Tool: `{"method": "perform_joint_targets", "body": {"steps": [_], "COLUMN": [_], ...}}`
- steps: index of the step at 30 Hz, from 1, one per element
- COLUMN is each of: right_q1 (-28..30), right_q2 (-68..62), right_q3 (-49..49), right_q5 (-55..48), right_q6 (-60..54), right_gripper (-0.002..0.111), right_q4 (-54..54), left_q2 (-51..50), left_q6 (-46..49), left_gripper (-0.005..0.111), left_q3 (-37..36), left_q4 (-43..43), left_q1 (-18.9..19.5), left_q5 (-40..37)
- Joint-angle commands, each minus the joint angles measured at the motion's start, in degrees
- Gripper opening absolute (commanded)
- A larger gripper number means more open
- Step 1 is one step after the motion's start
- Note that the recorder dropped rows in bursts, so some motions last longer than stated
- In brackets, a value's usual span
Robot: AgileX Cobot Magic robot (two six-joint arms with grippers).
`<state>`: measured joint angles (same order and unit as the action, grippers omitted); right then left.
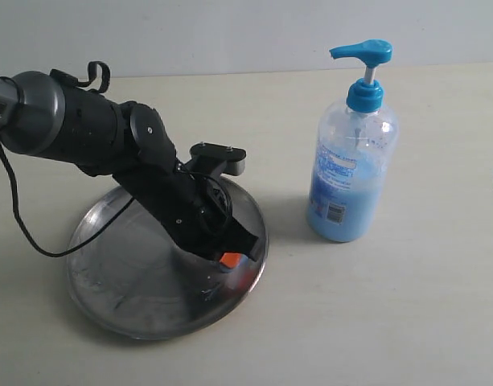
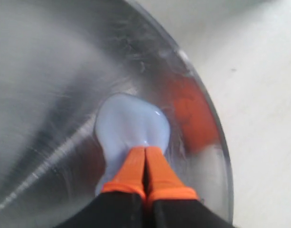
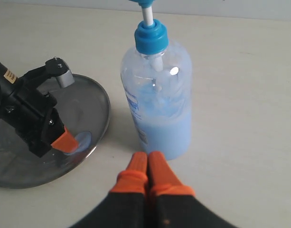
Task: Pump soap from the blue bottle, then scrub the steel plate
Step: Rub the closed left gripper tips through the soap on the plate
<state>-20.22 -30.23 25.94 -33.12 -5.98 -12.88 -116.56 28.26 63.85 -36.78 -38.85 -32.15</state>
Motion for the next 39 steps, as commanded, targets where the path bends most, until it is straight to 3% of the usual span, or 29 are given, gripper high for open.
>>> {"method": "perform_joint_targets", "body": {"steps": [1,9,25,39], "right_q1": [0.2,0.2,0.2,0.2], "right_q2": [0.2,0.2,0.2,0.2], "right_q3": [0.2,0.2,0.2,0.2], "right_q5": [0.3,0.3,0.3,0.3], "right_q6": [-0.5,-0.5,-0.5,-0.5], "right_gripper": [0.000,0.000,0.000,0.000], "right_q4": [-0.4,-0.4,-0.4,-0.4], "left_q2": [-0.4,-0.4,-2.7,-2.1], "left_q6": [0.1,1.0,1.3,1.3], "left_gripper": [0.001,0.001,0.001,0.001], "left_q3": [-0.6,-0.6,-0.6,-0.6], "left_q4": [-1.0,-5.8,-7.3,-5.2], "left_q1": [0.1,0.1,0.1,2.9], "left_q5": [-1.8,-0.1,5.4,2.0]}}
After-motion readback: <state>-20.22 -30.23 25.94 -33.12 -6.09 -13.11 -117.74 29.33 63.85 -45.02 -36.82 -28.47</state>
